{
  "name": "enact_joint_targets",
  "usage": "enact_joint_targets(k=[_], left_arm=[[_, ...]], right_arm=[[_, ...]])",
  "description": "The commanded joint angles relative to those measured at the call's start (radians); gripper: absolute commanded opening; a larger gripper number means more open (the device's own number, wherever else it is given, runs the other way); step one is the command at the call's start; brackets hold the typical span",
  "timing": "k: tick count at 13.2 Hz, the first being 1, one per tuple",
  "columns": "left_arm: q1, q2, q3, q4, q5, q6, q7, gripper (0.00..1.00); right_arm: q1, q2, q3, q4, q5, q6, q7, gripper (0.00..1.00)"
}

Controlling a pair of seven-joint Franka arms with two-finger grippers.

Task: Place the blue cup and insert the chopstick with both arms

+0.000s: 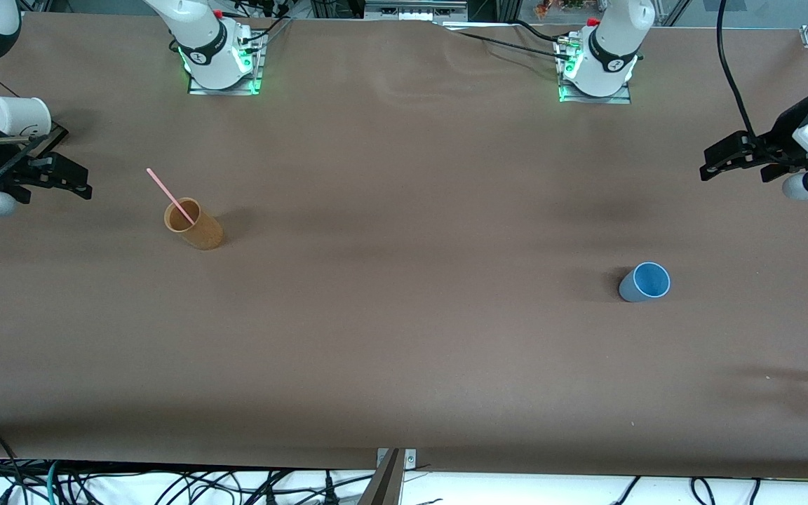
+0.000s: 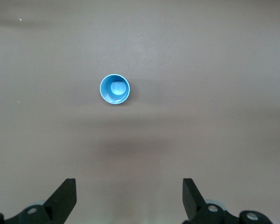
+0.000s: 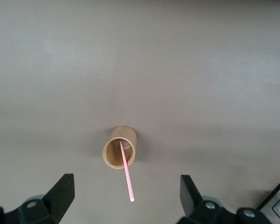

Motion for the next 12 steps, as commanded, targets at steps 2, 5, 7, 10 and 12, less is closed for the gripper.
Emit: enact_joint_targets(k=[2,5,7,10,12], left_arm=[[0.004,0.010,-0.010,0.024,0.024,-0.017,0.003,1.00],[-0.001,0.010,-0.010,0.024,0.023,-0.017,0.003,1.00],[-0.005,0.017,-0.010,0.026,0.018,-0.017,0.000,1.00],[-0.006,0.022,-0.012,0.024,0.010,-0.018,0.003,1.00],[-0.004,0.059,-0.012,0.024,0.018,-0.017,-0.006,1.00]], right_arm=[[-0.006,-0.003,0.005,0.001,0.013,-0.007,-0.005,1.00],[-0.003,-0.003,0.006,0.004,0.011,-0.004,-0.005,1.00],[-0.004,-0.003,0.006,0.004,0.013,-0.007,-0.005,1.00],[-0.004,-0.003,0.006,0.004,0.013,-0.007,-0.005,1.00],[-0.004,-0.003,0.006,0.004,0.013,-0.007,-0.005,1.00]])
